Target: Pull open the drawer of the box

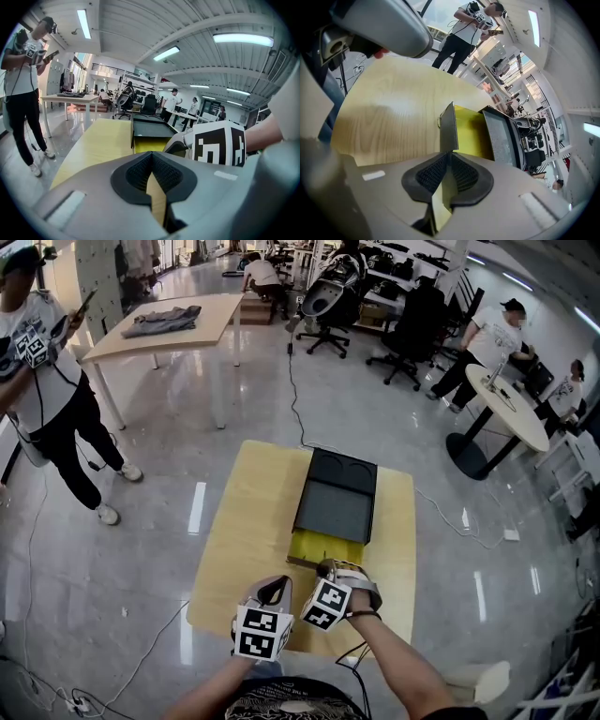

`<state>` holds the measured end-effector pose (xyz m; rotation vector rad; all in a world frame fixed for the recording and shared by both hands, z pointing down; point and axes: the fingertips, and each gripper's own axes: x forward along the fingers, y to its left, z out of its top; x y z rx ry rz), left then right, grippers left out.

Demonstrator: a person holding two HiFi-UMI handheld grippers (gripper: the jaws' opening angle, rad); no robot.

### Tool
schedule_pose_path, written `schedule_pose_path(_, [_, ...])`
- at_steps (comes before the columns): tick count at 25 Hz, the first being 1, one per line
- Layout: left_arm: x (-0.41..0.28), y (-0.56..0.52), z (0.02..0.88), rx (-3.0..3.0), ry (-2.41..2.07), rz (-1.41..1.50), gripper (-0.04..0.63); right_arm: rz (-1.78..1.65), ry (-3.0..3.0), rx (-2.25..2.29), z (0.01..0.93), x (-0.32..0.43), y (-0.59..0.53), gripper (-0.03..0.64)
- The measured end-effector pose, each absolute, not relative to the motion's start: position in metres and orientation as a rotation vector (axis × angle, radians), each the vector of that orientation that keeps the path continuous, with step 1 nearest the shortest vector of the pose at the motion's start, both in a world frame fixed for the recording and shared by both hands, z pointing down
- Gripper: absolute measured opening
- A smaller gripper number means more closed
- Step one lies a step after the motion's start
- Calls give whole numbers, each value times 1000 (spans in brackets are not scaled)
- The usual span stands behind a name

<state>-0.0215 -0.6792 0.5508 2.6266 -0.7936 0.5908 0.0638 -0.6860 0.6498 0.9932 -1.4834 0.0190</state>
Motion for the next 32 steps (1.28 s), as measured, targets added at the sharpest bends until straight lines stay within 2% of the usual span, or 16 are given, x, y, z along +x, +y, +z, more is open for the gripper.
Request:
schedule_pose_path(13, [-35,-556,522,2651,-805,591,17,30,-1505,968,633,43,-571,38])
schedule_pose_path(19, [-57,-554,500,2653,-799,591,17,42,-1509,959,613,16,-563,38])
schedule_pose_path(32, [-77,-523,509,2645,-811,601,17,57,-1526,955,618,-6,-529,37])
